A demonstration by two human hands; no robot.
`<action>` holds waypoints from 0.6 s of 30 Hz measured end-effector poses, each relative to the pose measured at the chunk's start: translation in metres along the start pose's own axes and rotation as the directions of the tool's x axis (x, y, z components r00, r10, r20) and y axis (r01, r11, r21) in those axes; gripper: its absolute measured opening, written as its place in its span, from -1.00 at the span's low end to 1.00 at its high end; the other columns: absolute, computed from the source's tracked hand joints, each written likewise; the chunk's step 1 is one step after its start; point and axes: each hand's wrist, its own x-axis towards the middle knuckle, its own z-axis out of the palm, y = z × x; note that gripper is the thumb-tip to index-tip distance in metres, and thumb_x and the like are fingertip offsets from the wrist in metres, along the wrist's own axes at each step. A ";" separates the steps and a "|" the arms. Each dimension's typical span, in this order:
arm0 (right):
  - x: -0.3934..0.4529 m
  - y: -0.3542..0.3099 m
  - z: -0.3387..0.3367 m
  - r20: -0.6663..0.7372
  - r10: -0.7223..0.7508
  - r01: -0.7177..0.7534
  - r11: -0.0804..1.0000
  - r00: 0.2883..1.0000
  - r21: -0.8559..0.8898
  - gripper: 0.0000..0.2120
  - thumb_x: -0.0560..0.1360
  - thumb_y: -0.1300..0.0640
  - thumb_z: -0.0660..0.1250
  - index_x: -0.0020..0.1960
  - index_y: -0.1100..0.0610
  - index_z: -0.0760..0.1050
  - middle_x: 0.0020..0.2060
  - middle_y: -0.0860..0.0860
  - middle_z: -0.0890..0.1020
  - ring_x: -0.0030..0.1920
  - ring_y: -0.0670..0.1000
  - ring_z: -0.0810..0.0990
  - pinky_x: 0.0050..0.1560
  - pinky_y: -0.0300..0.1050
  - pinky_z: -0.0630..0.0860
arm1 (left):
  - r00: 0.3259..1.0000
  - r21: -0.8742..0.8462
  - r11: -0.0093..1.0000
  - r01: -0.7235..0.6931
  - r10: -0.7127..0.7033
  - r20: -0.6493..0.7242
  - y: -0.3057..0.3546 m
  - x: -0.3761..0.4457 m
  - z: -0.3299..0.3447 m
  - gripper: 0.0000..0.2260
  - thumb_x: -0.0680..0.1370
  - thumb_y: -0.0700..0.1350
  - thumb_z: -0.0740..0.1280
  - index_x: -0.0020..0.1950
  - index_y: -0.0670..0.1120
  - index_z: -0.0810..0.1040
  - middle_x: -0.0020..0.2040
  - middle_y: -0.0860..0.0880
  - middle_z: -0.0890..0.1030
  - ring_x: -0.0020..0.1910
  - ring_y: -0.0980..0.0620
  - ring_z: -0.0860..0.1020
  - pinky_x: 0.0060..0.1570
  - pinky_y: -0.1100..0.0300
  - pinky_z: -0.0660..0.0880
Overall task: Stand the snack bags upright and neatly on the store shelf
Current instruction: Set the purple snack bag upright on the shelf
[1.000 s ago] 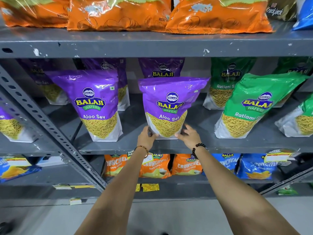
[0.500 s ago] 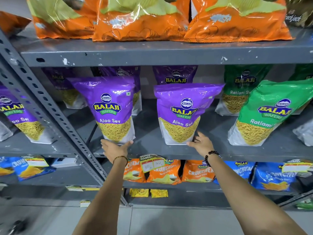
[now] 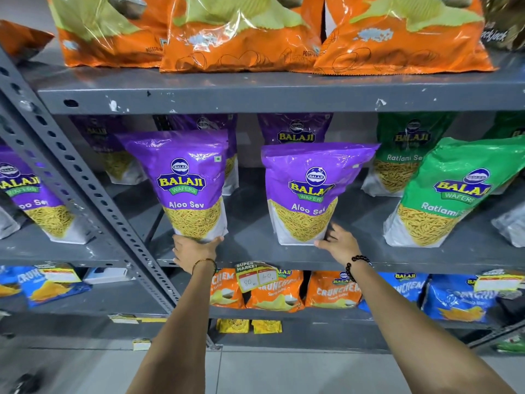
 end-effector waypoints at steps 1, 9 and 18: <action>0.000 0.000 0.000 0.001 -0.001 0.001 1.000 1.000 0.007 -0.36 0.35 0.30 0.42 0.38 0.12 0.30 0.29 0.15 0.51 0.27 0.12 0.49 0.30 -0.03 0.37 | 1.000 -0.006 1.000 0.003 -0.003 -0.007 0.000 0.000 0.000 -0.04 0.07 0.07 0.61 0.31 -0.23 0.25 0.32 -0.26 0.44 0.34 -0.25 0.38 0.33 -0.18 0.31; 0.000 0.001 -0.002 -0.005 0.005 -0.005 1.000 1.000 0.019 -0.38 0.36 0.31 0.42 0.37 0.15 0.32 0.27 0.15 0.52 0.28 0.15 0.48 0.29 -0.02 0.38 | 1.000 -0.011 1.000 -0.010 0.010 -0.015 0.000 0.000 0.000 -0.06 0.08 0.05 0.61 0.31 -0.22 0.26 0.32 -0.25 0.45 0.32 -0.26 0.39 0.34 -0.19 0.31; -0.001 0.008 -0.004 -0.002 -0.016 0.016 0.998 1.000 0.059 -0.37 0.37 0.30 0.41 0.39 0.17 0.29 0.31 0.16 0.49 0.27 0.11 0.48 0.32 0.01 0.37 | 0.998 -0.021 0.999 -0.035 0.036 0.057 -0.015 -0.013 -0.005 0.06 0.16 -0.01 0.60 0.45 -0.26 0.05 0.42 -0.28 0.32 0.41 -0.29 0.28 0.38 -0.21 0.28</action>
